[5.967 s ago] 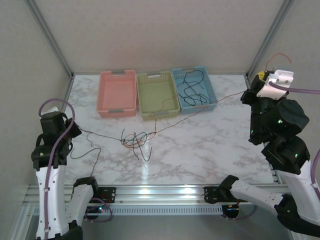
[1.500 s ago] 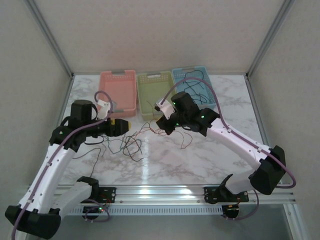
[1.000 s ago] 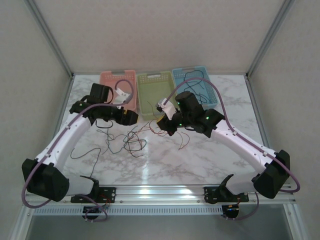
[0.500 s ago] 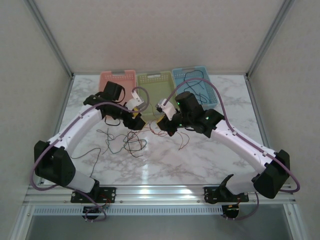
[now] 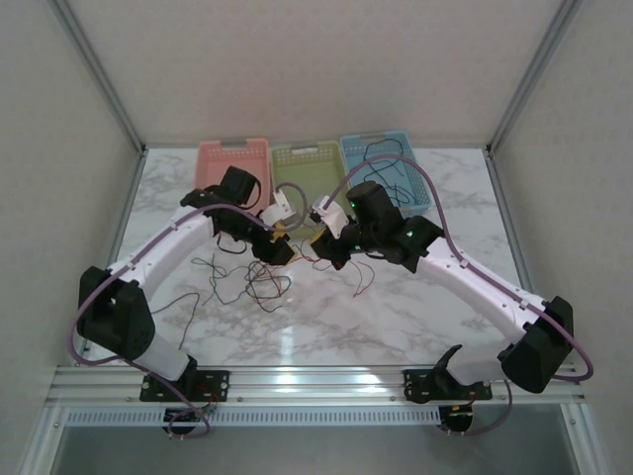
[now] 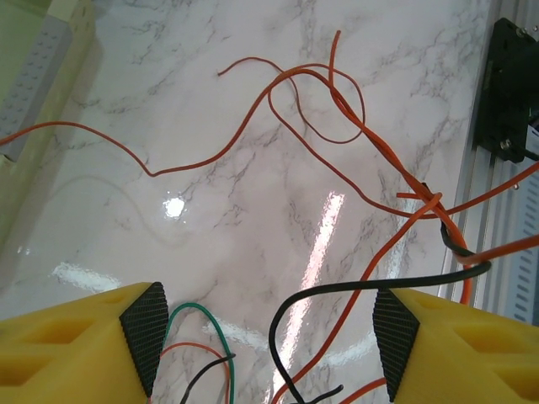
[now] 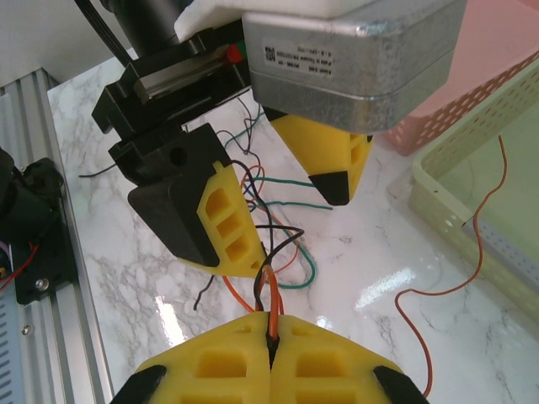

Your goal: Untangle the cables

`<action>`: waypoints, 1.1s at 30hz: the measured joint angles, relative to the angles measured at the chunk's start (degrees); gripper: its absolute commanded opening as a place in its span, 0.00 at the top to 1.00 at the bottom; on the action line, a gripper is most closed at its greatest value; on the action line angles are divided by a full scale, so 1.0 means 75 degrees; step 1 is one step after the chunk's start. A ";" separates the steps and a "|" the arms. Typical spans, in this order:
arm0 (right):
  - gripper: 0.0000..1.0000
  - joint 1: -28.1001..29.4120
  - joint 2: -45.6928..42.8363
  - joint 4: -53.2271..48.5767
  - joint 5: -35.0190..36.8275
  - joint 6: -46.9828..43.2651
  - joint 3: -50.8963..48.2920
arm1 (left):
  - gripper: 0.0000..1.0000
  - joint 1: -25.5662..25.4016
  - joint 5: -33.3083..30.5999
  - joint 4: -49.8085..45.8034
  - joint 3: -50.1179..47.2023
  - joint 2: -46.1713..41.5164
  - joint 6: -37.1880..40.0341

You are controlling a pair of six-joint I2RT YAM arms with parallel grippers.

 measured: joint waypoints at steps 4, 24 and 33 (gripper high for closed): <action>1.00 0.0000 0.0000 -0.0029 0.0000 -0.0003 0.0000 | 0.47 -0.0012 -0.0064 0.0003 0.0000 0.0149 -0.0006; 1.00 -0.0003 -0.0181 -0.0052 0.0003 0.0000 -0.0105 | 1.00 -0.0012 -0.1014 0.0125 0.0003 0.0233 -0.0545; 1.00 -0.0003 -0.0571 0.0017 0.0323 0.0070 -0.0251 | 1.00 0.0119 -0.2535 0.0061 0.0146 0.0149 -0.1664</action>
